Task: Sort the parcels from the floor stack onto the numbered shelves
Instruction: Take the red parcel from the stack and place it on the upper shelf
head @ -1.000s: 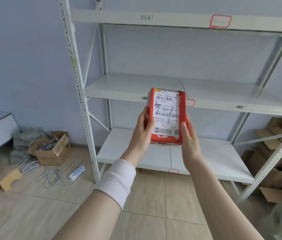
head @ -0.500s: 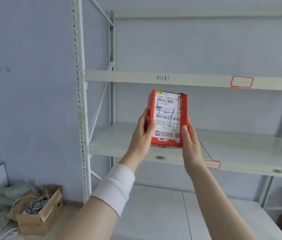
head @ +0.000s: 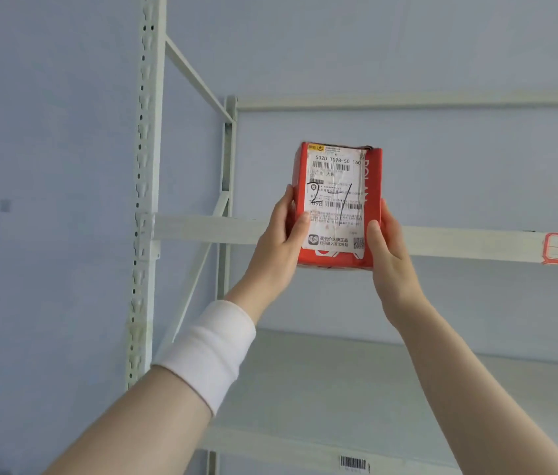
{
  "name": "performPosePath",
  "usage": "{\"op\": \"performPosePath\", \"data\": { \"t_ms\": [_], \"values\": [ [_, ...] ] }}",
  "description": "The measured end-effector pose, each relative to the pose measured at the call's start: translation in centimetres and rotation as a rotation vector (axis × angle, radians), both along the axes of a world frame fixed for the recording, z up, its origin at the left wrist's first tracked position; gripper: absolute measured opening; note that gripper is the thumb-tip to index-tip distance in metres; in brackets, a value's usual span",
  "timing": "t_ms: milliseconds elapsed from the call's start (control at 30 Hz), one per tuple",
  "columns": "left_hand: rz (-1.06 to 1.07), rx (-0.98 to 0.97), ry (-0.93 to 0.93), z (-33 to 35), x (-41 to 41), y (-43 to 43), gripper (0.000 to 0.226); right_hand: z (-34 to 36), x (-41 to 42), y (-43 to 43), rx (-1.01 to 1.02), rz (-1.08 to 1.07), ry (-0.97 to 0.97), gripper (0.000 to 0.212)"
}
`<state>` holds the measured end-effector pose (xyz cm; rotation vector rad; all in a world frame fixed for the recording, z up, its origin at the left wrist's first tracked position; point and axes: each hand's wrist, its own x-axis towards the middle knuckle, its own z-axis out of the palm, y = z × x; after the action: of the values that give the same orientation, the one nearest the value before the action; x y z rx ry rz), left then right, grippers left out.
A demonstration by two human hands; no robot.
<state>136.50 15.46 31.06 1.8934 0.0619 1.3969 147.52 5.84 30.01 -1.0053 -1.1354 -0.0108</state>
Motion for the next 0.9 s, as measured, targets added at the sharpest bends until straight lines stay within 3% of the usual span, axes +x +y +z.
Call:
{"op": "performPosePath", "data": {
  "t_ms": [267,500,667,900],
  "values": [
    [0.037,0.111,0.013,6.1,2.7,5.4,0.056,6.0,5.6,5.6,-0.032,0.046,-0.170,0.052],
    [0.050,0.040,0.122,7.9,4.4,11.1,0.056,7.8,8.1,10.8,-0.175,-0.126,-0.219,0.062],
    [0.030,-0.039,0.197,8.6,5.3,16.1,0.072,8.9,9.0,13.8,-0.344,-0.267,-0.310,0.037],
    [0.001,-0.002,0.386,9.8,5.9,21.7,0.071,10.5,9.7,18.0,-0.438,-0.201,-0.174,0.065]
  ]
}}
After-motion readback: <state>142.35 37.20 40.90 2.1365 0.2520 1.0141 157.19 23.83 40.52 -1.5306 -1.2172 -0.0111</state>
